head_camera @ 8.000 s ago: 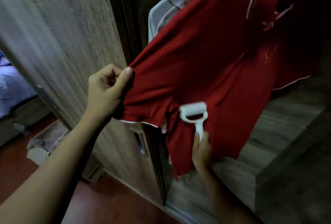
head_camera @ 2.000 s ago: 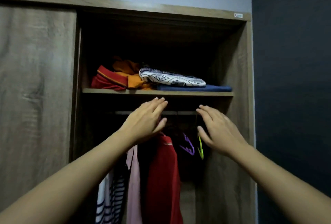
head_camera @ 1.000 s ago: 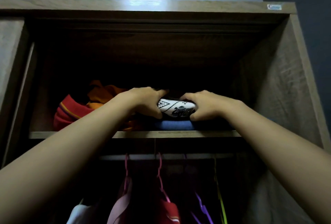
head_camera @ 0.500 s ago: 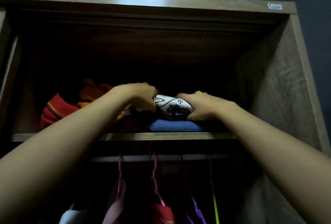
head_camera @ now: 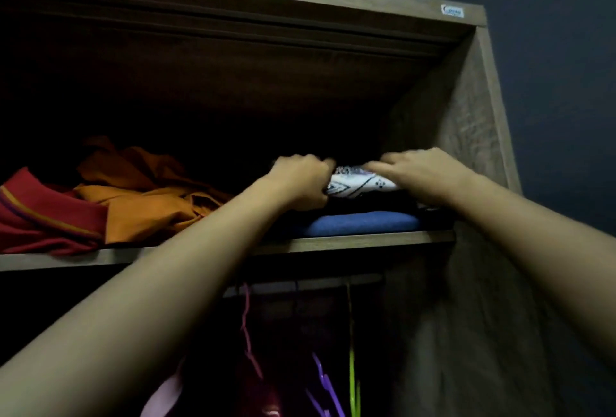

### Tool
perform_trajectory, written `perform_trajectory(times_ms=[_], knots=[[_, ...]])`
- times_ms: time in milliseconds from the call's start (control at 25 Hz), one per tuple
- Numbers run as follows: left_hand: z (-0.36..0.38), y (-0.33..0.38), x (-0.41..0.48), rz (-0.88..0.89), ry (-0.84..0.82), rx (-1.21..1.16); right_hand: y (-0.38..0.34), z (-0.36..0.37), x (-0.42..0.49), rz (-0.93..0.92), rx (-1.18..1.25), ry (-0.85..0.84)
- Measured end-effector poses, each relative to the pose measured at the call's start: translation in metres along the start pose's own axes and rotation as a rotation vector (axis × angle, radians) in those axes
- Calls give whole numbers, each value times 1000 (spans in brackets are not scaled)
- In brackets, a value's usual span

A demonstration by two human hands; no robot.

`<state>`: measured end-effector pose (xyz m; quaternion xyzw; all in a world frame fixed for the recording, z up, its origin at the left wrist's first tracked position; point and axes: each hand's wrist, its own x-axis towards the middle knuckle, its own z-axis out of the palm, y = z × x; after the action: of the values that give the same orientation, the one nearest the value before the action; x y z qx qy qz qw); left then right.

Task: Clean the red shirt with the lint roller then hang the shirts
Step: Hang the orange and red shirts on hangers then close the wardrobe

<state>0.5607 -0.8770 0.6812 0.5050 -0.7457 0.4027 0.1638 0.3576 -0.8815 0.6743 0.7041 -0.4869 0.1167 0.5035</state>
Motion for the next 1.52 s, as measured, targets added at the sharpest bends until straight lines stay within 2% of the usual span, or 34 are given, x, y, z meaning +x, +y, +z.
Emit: perform_trajectory(times_ms=[80,160,320,440,520,640,720,760,840,880,1000,1080,1200,1320,1400,1520], knots=[[4,-1,-3,-4,-141,-114,-3,3,-7,-72,83,-106],[0,-16,-5,31,-196,-165,-2,-2,-7,-67,107,-141],[-1,-33,-13,159,-304,-50,-1,-1,-9,-65,-84,-128],[-2,-33,-18,208,-355,-81,-3,1,-8,-81,-80,-312],[-13,-39,-21,170,-431,-223,-4,-9,-4,-20,-63,-437],[-20,-47,-31,161,-524,-326,-21,-31,0,38,155,-526],[-26,-59,-41,154,-519,-409,-44,-46,3,-65,396,-386],[-32,-69,-43,117,-466,-504,-58,-52,4,-121,462,-275],[-51,-97,-47,-70,-362,-588,-82,-57,7,-192,474,-102],[-57,-111,-49,-195,-393,-538,-91,-57,9,-203,456,-55],[-46,-130,-63,-471,-682,-215,-109,-50,15,-181,419,-43],[-24,-130,-70,-575,-739,-197,-119,-40,13,-153,388,-73],[-10,-128,-69,-541,-651,-172,-129,-25,9,-105,330,-12],[-10,-121,-69,-350,-513,-40,-132,-22,8,-80,339,5],[-18,-124,-69,-261,-350,28,-133,-21,6,-62,358,4],[-41,-140,-72,-264,-43,7,-135,-22,5,-48,371,-11]])
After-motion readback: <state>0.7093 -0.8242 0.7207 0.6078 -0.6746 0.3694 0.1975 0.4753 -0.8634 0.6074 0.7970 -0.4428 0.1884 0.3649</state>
